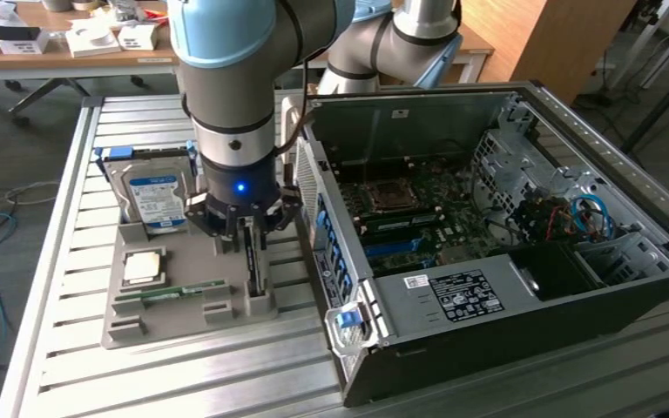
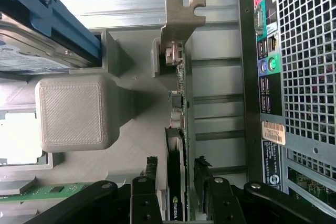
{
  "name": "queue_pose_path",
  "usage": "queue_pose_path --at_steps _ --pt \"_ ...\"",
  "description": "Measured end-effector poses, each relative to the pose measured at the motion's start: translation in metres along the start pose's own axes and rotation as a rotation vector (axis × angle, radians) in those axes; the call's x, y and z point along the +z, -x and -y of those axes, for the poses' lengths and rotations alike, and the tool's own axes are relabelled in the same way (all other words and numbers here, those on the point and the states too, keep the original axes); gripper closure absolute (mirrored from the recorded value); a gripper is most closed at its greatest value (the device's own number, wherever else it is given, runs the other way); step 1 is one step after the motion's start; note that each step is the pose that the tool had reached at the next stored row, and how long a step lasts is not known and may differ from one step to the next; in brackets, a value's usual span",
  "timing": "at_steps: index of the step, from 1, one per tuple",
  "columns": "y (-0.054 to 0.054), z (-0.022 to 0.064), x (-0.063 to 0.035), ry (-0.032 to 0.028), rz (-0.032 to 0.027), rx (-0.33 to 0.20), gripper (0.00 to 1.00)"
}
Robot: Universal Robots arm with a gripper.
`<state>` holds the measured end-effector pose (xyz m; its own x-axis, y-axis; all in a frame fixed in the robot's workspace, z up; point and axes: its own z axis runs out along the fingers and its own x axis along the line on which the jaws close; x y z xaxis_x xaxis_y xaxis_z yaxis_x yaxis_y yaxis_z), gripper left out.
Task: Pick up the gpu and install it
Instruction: 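Pick up the gpu and move the gpu toward the slot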
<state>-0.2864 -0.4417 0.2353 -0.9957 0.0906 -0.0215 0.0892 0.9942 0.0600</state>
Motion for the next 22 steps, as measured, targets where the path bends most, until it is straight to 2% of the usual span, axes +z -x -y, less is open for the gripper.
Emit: queue_pose_path --at_steps 7,22 --pt "0.0003 0.0033 -0.0001 0.0000 0.0000 0.000 0.58" --pt "0.0003 0.0037 0.0037 0.0000 0.0000 0.000 0.58"
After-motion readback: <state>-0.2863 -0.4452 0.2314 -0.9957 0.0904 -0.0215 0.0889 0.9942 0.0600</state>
